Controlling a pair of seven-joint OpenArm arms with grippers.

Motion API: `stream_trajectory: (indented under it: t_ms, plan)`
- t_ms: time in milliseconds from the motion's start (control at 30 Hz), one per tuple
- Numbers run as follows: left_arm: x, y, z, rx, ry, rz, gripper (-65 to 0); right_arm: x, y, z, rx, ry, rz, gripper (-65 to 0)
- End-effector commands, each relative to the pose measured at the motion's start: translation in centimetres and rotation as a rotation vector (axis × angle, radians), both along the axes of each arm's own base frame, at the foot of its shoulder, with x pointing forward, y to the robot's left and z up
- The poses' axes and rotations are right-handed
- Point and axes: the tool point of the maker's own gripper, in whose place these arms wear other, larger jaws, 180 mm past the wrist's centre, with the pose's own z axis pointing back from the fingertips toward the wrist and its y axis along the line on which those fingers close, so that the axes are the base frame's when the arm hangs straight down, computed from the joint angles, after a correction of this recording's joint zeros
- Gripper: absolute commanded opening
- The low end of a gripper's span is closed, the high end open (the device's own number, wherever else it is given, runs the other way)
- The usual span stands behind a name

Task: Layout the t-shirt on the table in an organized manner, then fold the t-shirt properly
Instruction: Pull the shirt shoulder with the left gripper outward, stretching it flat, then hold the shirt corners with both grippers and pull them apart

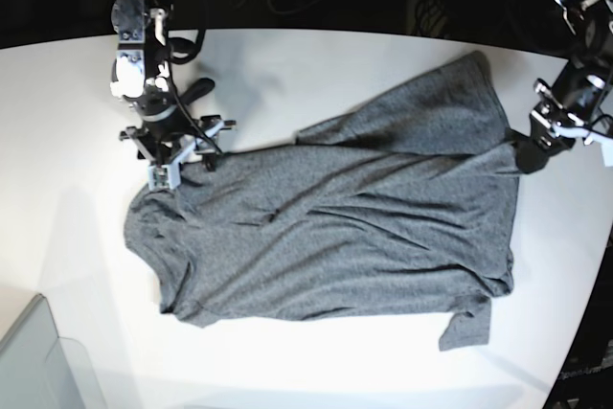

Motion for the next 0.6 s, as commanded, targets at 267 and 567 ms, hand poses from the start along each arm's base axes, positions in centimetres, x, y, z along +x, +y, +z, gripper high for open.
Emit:
stream_trajectory:
  t_ms: [267,567]
  plan:
    - [-6.2,-2.7,-3.2,-0.151,0.172,-0.065,-64.8,2.9,-0.7,2.6,-0.008,-0.094,-0.006,-29.2]
    - [-9.5,-1.6,-4.5,-0.122,0.284,-0.072,-64.8,3.7,-2.3,3.6,-0.033,-0.120,-0.022,-29.3]
